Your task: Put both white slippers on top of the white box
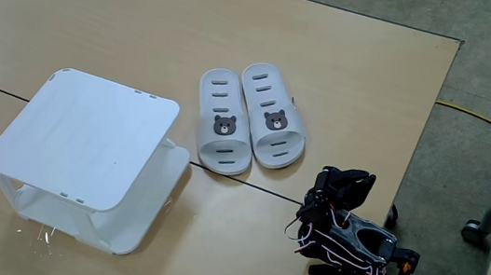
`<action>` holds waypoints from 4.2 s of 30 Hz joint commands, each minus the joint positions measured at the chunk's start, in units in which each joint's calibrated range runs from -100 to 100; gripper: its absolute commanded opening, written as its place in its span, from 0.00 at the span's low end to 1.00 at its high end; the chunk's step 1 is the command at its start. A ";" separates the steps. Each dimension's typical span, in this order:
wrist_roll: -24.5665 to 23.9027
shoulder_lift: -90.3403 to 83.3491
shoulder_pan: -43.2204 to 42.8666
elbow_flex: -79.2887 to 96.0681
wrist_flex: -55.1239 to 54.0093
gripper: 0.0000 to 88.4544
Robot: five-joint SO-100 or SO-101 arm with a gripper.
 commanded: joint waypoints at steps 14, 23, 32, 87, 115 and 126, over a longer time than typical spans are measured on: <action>0.42 -0.06 -0.42 0.54 0.09 0.01; 0.42 -0.06 -0.42 0.54 0.09 0.01; 0.42 9.45 0.16 0.72 0.17 0.01; 0.42 131.87 21.54 -28.15 0.43 0.18; 0.42 147.94 28.20 -73.89 18.81 0.28; 0.42 147.86 24.33 -76.41 20.28 0.28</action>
